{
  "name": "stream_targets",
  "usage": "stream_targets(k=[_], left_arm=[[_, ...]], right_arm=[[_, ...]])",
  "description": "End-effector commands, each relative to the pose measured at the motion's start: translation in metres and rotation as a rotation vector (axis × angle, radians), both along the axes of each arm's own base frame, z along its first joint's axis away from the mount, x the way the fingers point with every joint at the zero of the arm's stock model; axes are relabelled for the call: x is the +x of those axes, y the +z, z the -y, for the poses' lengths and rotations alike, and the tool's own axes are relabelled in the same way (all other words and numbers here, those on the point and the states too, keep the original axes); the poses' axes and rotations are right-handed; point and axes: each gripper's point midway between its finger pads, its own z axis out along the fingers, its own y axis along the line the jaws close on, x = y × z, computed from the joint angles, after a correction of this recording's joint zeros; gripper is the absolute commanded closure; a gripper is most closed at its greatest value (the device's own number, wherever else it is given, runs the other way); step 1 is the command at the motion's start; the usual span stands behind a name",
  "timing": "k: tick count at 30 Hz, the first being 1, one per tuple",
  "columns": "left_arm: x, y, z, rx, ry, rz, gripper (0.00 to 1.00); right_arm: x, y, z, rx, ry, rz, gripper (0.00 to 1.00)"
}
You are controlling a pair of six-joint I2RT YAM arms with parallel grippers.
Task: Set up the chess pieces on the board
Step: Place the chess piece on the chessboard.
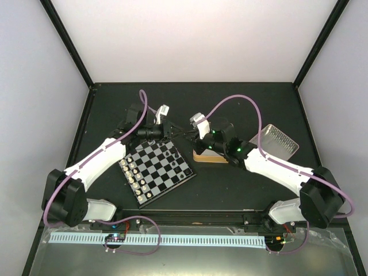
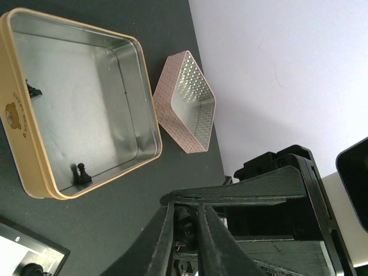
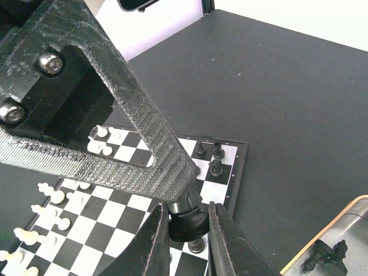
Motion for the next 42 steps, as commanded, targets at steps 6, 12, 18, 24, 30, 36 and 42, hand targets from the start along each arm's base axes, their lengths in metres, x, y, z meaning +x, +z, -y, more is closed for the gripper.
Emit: stream_targets(k=[6, 12, 18, 24, 30, 36, 42], left_arm=[[0.003, 0.013, 0.0, 0.041, -0.009, 0.072, 0.98], [0.014, -0.008, -0.026, 0.255, 0.073, 0.159, 0.98], [0.015, -0.038, -0.056, 0.486, 0.121, 0.201, 0.98], [0.013, -0.053, -0.069, 0.609, 0.12, 0.213, 0.98], [-0.005, -0.062, -0.037, 0.694, -0.021, 0.301, 0.98], [-0.027, -0.081, -0.009, 0.748, -0.152, 0.338, 0.98], [-0.037, -0.103, 0.001, 0.823, -0.216, 0.336, 0.98]], right_arm=[[0.01, 0.013, 0.0, -0.008, -0.061, 0.008, 0.63], [0.012, 0.018, 0.021, 0.033, -0.172, 0.001, 0.43], [0.021, 0.015, 0.053, 0.07, -0.37, -0.028, 0.37], [0.027, 0.0, 0.065, 0.059, -0.474, -0.094, 0.37], [0.039, -0.021, 0.097, 0.04, -0.689, -0.164, 0.37], [0.048, -0.045, 0.142, 0.078, -0.875, -0.28, 0.37], [0.05, -0.07, 0.168, 0.089, -0.967, -0.384, 0.37]])
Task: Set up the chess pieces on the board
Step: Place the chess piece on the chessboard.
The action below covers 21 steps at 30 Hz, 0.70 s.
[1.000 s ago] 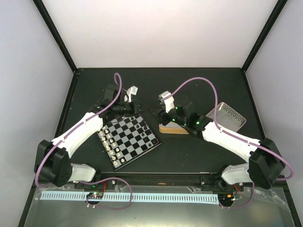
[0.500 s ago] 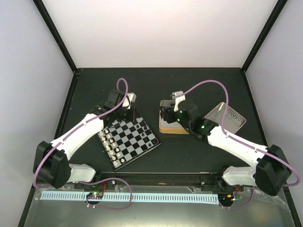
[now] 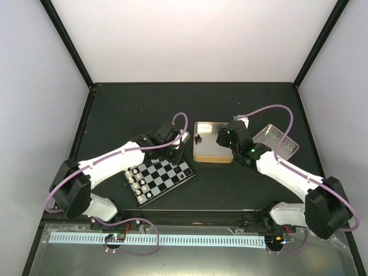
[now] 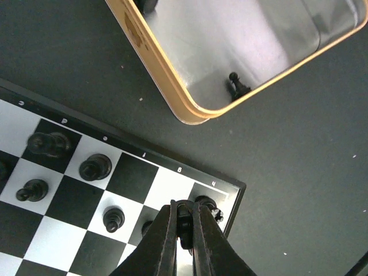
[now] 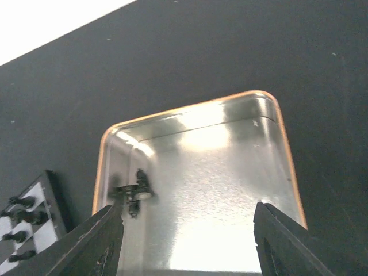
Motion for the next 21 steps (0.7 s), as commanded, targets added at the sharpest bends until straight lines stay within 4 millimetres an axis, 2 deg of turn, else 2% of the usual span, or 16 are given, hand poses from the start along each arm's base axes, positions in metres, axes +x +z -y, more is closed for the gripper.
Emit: stream_targets(k=[1, 11, 21], left_arm=[[0.004, -0.002, 0.005, 0.068, -0.029, 0.038, 0.98], [0.008, -0.03, 0.001, 0.172, -0.03, 0.0, 0.99], [0.004, -0.046, 0.005, 0.178, -0.058, -0.034, 0.98]], right_arm=[[-0.001, -0.016, 0.018, 0.042, -0.102, -0.062, 0.37], [0.0, -0.031, 0.022, 0.04, -0.118, -0.115, 0.37], [0.002, -0.039, 0.021, 0.04, -0.115, -0.149, 0.37]])
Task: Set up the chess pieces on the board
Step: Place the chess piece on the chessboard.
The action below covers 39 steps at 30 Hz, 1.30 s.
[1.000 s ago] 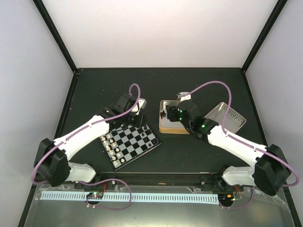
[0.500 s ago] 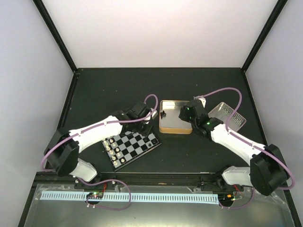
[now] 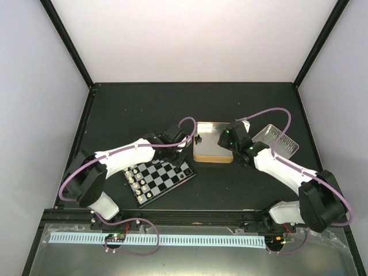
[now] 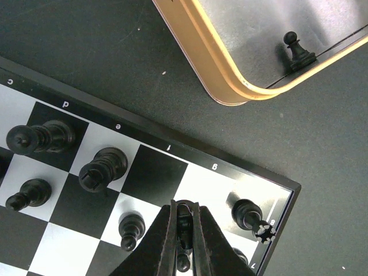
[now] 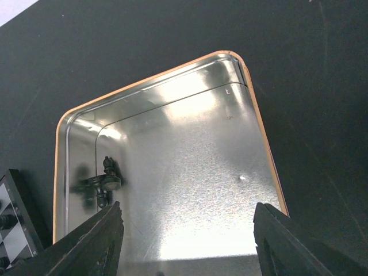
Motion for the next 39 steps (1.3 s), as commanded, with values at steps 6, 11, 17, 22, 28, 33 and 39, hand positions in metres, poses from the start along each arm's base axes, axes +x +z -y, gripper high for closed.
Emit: stream_targets(k=[6, 11, 17, 22, 28, 33, 39], left_arm=[[-0.006, -0.001, 0.014, -0.037, -0.069, -0.023, 0.98], [-0.011, -0.004, 0.016, -0.034, -0.083, -0.055, 0.98], [-0.015, -0.012, 0.017, -0.019, -0.095, -0.082, 0.97], [-0.011, -0.013, 0.018, -0.012, -0.083, -0.084, 0.97], [-0.005, -0.017, 0.019, 0.002, -0.059, -0.075, 0.97], [-0.001, -0.018, 0.02, 0.0, -0.047, -0.059, 0.96], [0.001, -0.021, 0.018, 0.007, -0.043, -0.052, 0.92]], right_arm=[[0.004, -0.004, 0.0, 0.01, -0.013, -0.022, 0.37], [0.004, -0.005, -0.001, 0.014, -0.01, -0.029, 0.38], [0.004, -0.005, -0.002, 0.015, -0.008, -0.033, 0.38], [0.004, -0.006, -0.003, 0.015, -0.005, -0.037, 0.38], [0.003, -0.007, -0.003, 0.015, -0.003, -0.042, 0.38], [0.004, -0.007, -0.002, 0.013, -0.003, -0.043, 0.38], [0.004, -0.007, -0.003, 0.014, -0.002, -0.044, 0.38]])
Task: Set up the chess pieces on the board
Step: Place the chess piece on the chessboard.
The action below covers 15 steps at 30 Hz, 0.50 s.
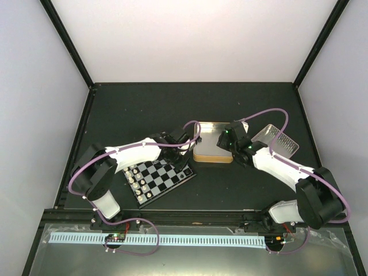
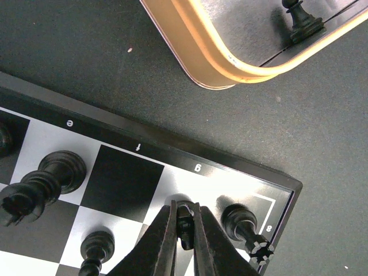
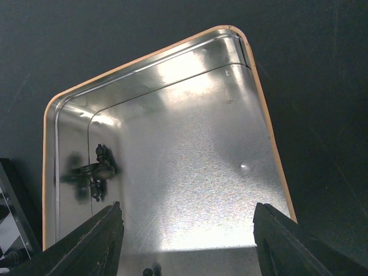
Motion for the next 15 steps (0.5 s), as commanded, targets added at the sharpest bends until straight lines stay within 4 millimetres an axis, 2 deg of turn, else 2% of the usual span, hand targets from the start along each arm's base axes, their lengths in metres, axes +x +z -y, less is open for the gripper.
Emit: stream_targets(k=[1, 8, 15], left_arm=[[0.0104, 0.0058, 0.0079, -0.012, 0.004, 0.039, 0.91], [0.0074, 0.0089, 0.0123, -0.04, -0.007, 0.027, 0.82], [0.008, 0.0133, 0.0141, -0.051, -0.01, 0.032, 0.83]], right_arm=[[0.0059, 0.0073, 0.0005, 0.005, -0.016, 0.01, 0.38], [0.0059, 0.0083, -0.0005, 0.008, -0.01, 0.01, 0.38], [0.0054, 0.0086, -0.0013, 0.012, -0.007, 0.008, 0.38]])
